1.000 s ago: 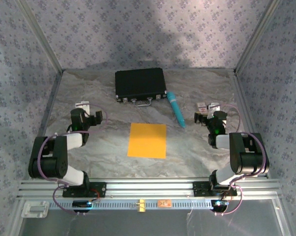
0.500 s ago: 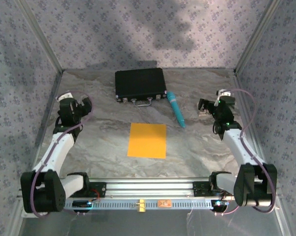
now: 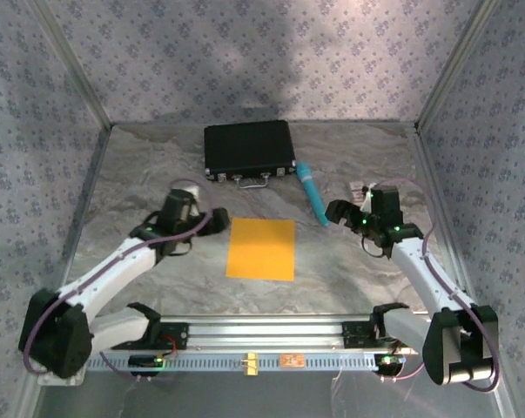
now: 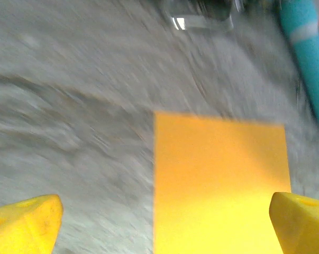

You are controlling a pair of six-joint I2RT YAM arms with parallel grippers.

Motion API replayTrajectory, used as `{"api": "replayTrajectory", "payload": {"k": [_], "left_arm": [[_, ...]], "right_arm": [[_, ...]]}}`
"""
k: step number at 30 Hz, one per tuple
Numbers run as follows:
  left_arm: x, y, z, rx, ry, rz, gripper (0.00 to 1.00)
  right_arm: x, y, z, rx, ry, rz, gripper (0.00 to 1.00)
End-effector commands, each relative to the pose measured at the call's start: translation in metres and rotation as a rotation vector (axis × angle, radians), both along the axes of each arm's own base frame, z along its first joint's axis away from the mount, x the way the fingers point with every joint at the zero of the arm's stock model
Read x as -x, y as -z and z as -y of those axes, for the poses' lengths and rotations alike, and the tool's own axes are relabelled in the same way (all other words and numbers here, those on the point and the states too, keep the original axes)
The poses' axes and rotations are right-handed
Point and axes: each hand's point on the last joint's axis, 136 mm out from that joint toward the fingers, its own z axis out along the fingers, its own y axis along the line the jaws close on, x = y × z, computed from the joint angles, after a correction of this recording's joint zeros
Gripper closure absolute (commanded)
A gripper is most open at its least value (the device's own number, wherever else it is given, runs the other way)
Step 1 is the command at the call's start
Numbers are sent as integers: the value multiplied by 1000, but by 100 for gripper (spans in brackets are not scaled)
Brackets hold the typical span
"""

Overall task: Fold a paper plane with a square sheet of paper (pick it up from the middle)
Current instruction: First fold the square sheet of paper in half at the center of the table.

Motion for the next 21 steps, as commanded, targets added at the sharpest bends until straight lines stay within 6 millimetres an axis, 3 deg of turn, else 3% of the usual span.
{"api": "replayTrajectory", "payload": {"k": [1,7,10,15,21], "left_arm": [[16,22,29,-118,46,-84,0],[22,48,95,-256,188,-149,0],[22,60,118,-267,237,-186,0],[23,78,125,-270,220,-248,0],[26,94,109,-295,186,-304,0]], "right_arm": [[15,13,-6,-23,16,-73,1],[20,16,-5,-13,25,-57,1],[24,19,-2,-2,35,-63,1],[25,22,-3,-7,38,-58,1],[23,16,-5,-8,34,-40,1]]}}
